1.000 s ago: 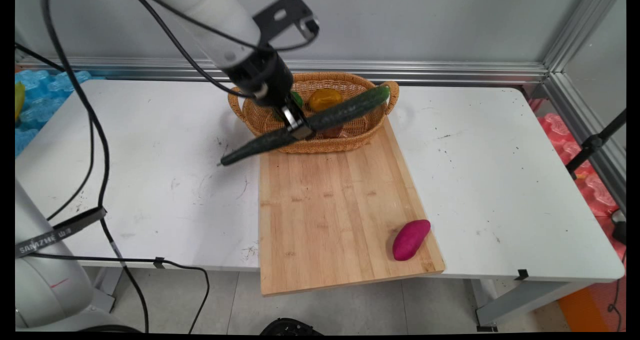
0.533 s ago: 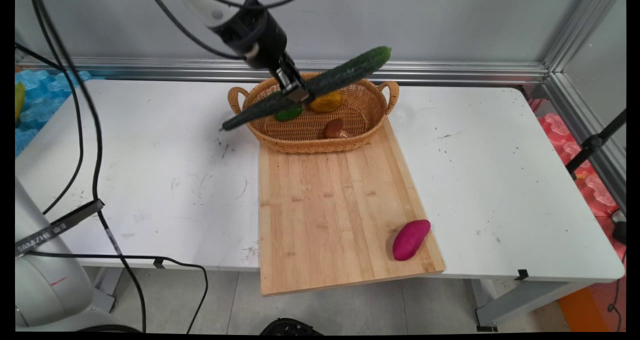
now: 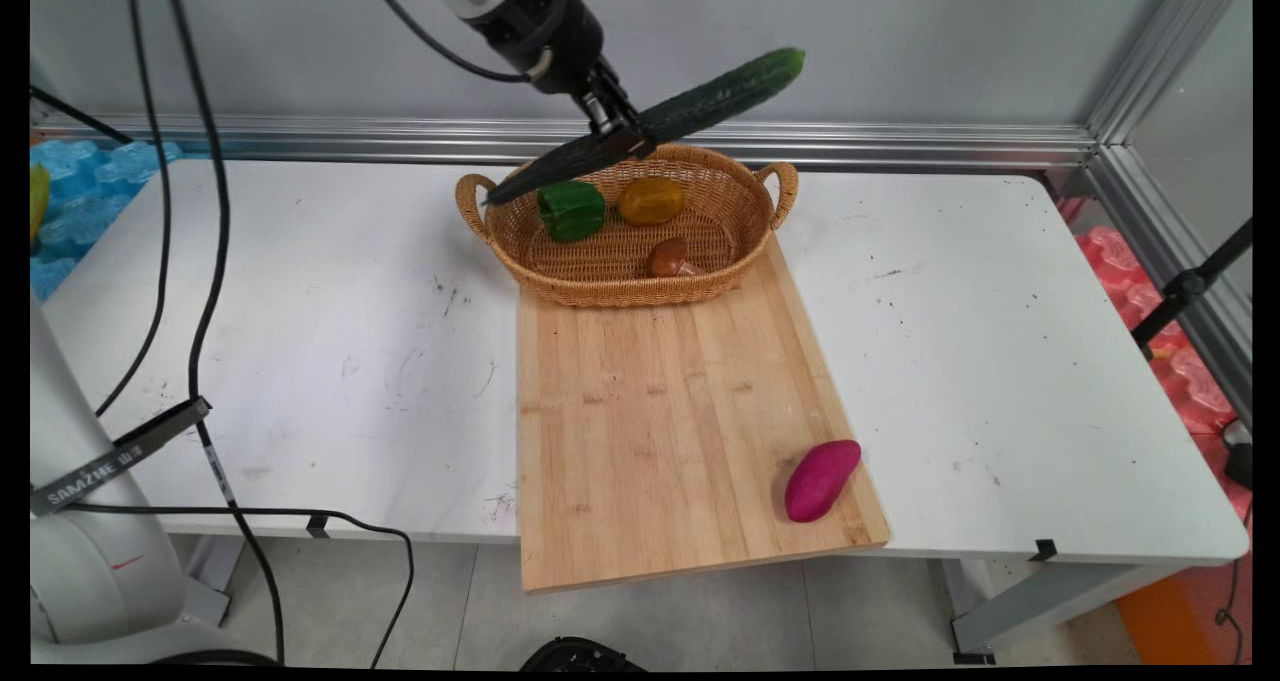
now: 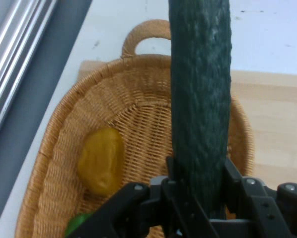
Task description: Place the picked object in the vegetable basket
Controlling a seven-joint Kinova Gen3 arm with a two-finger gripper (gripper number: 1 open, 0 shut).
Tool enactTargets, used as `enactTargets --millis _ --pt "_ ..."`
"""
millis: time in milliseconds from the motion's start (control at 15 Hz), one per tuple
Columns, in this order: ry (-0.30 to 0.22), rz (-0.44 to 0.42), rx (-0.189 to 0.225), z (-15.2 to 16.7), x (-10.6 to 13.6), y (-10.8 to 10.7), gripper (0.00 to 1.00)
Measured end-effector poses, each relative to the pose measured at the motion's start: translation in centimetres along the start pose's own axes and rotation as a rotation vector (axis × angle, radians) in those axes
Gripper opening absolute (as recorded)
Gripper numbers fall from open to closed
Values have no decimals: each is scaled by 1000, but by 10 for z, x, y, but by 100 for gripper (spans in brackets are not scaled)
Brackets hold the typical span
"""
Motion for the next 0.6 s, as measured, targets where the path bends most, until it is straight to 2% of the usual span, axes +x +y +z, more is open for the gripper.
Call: enactTargets --millis 333,600 --pt "5 32 -1 43 3 -23 0" --pt "-7 51 -24 83 0 -36 0"
